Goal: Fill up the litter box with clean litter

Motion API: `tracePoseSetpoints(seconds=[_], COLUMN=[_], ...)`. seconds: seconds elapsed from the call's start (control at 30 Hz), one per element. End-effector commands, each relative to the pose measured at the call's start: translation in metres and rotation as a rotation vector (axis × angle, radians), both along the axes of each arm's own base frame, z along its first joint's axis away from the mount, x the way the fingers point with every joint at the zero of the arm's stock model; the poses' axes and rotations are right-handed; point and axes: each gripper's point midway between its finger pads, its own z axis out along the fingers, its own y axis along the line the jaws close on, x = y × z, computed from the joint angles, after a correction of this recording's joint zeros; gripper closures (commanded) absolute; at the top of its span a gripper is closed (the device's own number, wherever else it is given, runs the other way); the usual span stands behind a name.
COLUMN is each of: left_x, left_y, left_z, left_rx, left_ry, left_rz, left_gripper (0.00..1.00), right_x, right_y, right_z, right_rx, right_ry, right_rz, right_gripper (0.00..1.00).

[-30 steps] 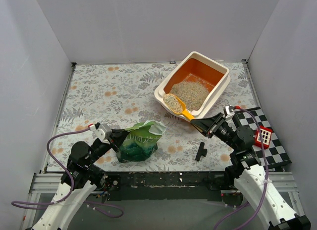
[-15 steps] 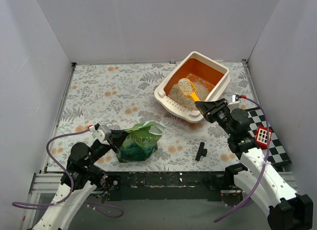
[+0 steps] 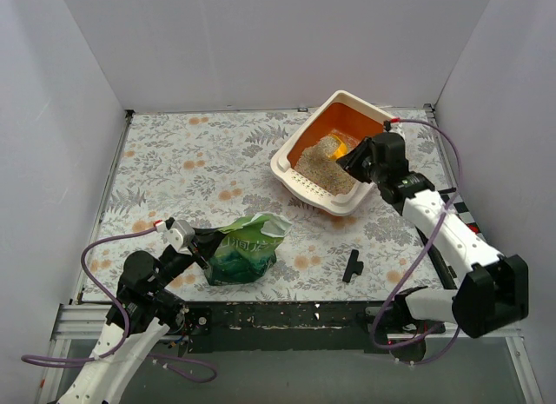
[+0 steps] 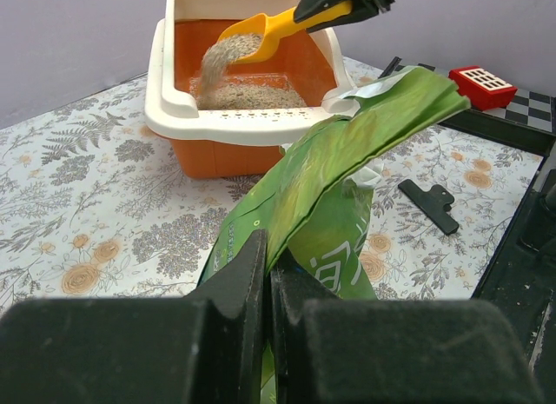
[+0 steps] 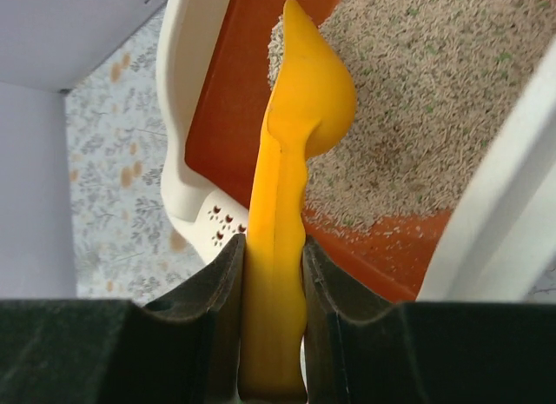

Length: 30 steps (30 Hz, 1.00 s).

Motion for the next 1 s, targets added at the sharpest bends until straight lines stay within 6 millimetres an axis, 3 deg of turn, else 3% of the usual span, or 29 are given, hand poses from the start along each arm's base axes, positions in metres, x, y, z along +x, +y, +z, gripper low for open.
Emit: tracePoseSetpoints(seconds=[0.0,0.1,0.17,0.3,0.47,0.5,0.7,0.87,0.97], left_x=[-0.003,-0.002,-0.002,-0.002,-0.003,-0.003,-0.003,-0.004,-0.004], left_y=[0.000,0.001,0.001,0.000,-0.001,-0.002,-0.004,-0.005,-0.005], left_z=[0.019,0.018,0.018,0.017,0.017,0.016,0.013,0.014,0.013], left_rx=[-0.031,-0.029,-0.030,-0.027,-0.025,-0.022,-0.014,-0.013,-0.010], left_ry=[-0.068,-0.065,-0.066,-0.060,-0.059,-0.058,-0.047,-0.050,-0.048], left_rz=[-0.008,-0.003,-0.002,-0.010,-0.014,-0.019,-0.029,-0.038,-0.040], left_gripper=[1.00,1.00,1.00,1.00,1.00,1.00,1.00,1.00,1.00], right_x=[0.017,0.028,0.034,0.035,0.025,0.024,-0.004,-0.053,-0.089], right_y=[-0.007,-0.006,-0.004,0.001,-0.005,-0.003,0.012,0.046,0.058], right_z=[0.002,0.009,0.002,0.007,0.028,0.041,0.087,0.115,0.121], right_rx=[-0.293,-0.469,-0.578,-0.754,-0.966,-1.000,-1.078,-0.843,-0.721], right_ry=[0.031,0.046,0.097,0.117,0.117,0.098,0.033,-0.034,-0.040], right_rz=[0.053,0.090,0.130,0.203,0.237,0.239,0.315,0.561,0.716], right_gripper=[0.99,0.99,0.99,0.99,0.99,0.99,0.99,0.99,0.99])
